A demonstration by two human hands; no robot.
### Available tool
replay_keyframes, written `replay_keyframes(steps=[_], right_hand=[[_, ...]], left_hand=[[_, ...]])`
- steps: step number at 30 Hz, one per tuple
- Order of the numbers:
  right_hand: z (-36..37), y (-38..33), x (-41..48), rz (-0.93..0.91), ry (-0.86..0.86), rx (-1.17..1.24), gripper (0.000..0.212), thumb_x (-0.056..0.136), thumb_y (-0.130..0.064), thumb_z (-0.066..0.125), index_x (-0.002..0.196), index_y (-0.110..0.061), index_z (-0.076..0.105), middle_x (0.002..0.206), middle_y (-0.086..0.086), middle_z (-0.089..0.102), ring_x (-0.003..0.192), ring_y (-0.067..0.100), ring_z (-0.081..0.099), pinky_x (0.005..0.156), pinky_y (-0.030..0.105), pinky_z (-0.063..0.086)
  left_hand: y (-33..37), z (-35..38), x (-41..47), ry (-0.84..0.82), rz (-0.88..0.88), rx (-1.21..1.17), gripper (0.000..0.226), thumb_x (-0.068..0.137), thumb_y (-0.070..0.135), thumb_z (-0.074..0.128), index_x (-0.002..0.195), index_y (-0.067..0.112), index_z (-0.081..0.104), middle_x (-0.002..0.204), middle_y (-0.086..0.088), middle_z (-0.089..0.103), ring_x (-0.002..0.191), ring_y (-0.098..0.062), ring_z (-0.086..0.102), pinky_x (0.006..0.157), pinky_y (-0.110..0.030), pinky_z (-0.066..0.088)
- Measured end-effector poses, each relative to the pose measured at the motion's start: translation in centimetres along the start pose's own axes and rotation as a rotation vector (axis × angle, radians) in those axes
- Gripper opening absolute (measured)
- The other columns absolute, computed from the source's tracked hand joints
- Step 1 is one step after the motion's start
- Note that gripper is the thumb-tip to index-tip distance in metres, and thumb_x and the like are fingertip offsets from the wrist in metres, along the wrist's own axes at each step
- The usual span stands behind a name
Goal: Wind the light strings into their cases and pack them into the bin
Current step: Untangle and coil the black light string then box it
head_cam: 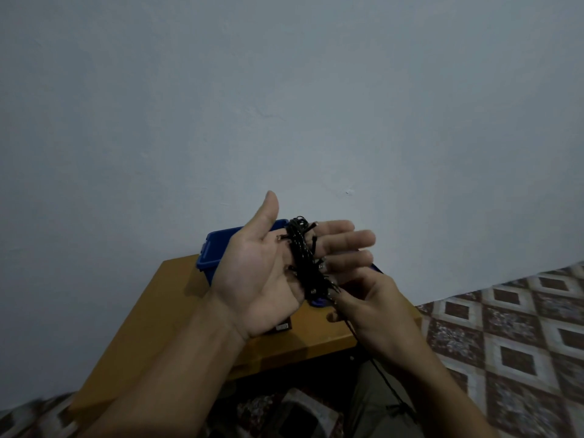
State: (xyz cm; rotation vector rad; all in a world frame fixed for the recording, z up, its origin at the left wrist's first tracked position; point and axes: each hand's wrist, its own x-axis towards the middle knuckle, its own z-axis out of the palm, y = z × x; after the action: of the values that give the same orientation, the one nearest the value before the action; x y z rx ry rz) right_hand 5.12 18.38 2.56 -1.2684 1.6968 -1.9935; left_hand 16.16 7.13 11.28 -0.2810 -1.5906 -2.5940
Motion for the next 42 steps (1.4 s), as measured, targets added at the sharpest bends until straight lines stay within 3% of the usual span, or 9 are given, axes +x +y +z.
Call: replay_keyframes(steps=[5,13,19,27,30,33,36,38,42], right_hand=[[0.5,-0.4,-0.4,0.061,-0.126,0.042,0.019,0.098,-0.015,0.06,0.089,-0.004,0.073,0.077,0.021,0.07,0.062,0.028,0.062,0.061,0.043,0.055],[0.7,-1.0,-0.5,0.072,-0.178,-0.038,0.029,0.099,-0.032,0.056,0.092,-0.008,0.07,0.06,-0.001,0.059,0.047,0.004,0.042,0.047,0.015,0.033],[-0.1,-1.7,-0.7,0.073,-0.21,-0.011,0.043,0.089,-0.046,0.06,0.083,-0.004,0.066,0.057,-0.002,0.047,0.047,0.008,0.036,0.047,0.02,0.031],[-0.8,-1.7,-0.5,0.089,-0.161,-0.019,0.04,0.092,-0.032,0.066,0.064,-0.011,0.048,0.053,0.004,0.049,0.048,0.018,0.046,0.053,0.031,0.045],[-1.5,-1.8,-0.5,0.108,-0.181,0.054,0.038,0.089,-0.031,0.068,0.064,-0.013,0.047,0.052,0.002,0.046,0.045,0.017,0.043,0.048,0.029,0.042],[-2.1,-1.7,-0.4,0.094,-0.176,0.052,0.035,0.087,-0.029,0.074,0.068,-0.014,0.049,0.055,0.004,0.043,0.047,0.017,0.038,0.046,0.027,0.038],[-2.5,-1.7,-0.3,0.09,-0.203,0.07,0.028,0.08,-0.025,0.076,0.071,-0.017,0.051,0.059,0.004,0.038,0.048,0.016,0.031,0.044,0.026,0.03],[-2.6,-1.9,-0.3,0.074,-0.221,0.103,0.022,0.073,-0.022,0.075,0.073,-0.018,0.054,0.061,0.004,0.036,0.049,0.015,0.029,0.044,0.024,0.027],[-2.5,-2.2,-0.5,0.003,-0.17,0.124,0.018,0.085,-0.025,0.076,0.076,-0.015,0.064,0.055,-0.003,0.04,0.046,0.01,0.028,0.043,0.02,0.027]], left_hand=[[0.3,0.2,-0.1,-0.021,0.084,-0.108,0.092,0.096,0.069,0.025,0.139,-0.009,0.047,0.136,-0.026,0.059,0.116,-0.037,0.065,0.111,-0.047,0.04],[0.4,0.5,0.1,0.221,0.211,-0.025,0.092,0.096,0.071,0.017,0.143,-0.005,0.039,0.134,-0.022,0.062,0.124,-0.034,0.061,0.111,-0.046,0.039],[-0.3,0.1,0.3,0.35,0.22,0.06,0.094,0.092,0.074,0.021,0.157,0.006,0.012,0.148,-0.01,0.052,0.142,-0.022,0.043,0.122,-0.044,0.021],[-0.4,0.2,0.7,0.415,0.193,0.26,0.09,0.09,0.073,0.015,0.159,0.017,0.005,0.152,0.013,0.034,0.147,-0.004,0.022,0.116,-0.026,0.014],[-0.5,-0.4,0.6,0.445,0.145,0.371,0.071,0.091,0.074,0.013,0.124,0.025,0.051,0.119,0.012,0.046,0.118,0.001,0.045,0.097,-0.02,0.03],[-0.4,-0.6,0.5,0.468,0.083,0.427,0.056,0.088,0.078,0.014,0.086,0.028,0.041,0.101,0.012,0.04,0.09,-0.004,0.039,0.08,-0.027,0.031],[-0.7,-1.2,0.2,0.48,0.006,0.482,0.076,0.082,0.079,0.017,0.119,0.023,0.053,0.126,0.008,0.048,0.119,-0.008,0.046,0.103,-0.03,0.034],[-0.6,-1.0,0.1,0.45,-0.067,0.478,0.105,0.073,0.081,0.021,0.158,0.019,0.017,0.163,0.007,0.023,0.15,-0.011,0.02,0.124,-0.038,0.014],[-0.9,-1.6,0.5,0.464,-0.163,0.455,0.116,0.067,0.085,0.024,0.159,0.022,-0.002,0.167,0.002,0.011,0.153,-0.016,0.011,0.126,-0.041,0.008]])
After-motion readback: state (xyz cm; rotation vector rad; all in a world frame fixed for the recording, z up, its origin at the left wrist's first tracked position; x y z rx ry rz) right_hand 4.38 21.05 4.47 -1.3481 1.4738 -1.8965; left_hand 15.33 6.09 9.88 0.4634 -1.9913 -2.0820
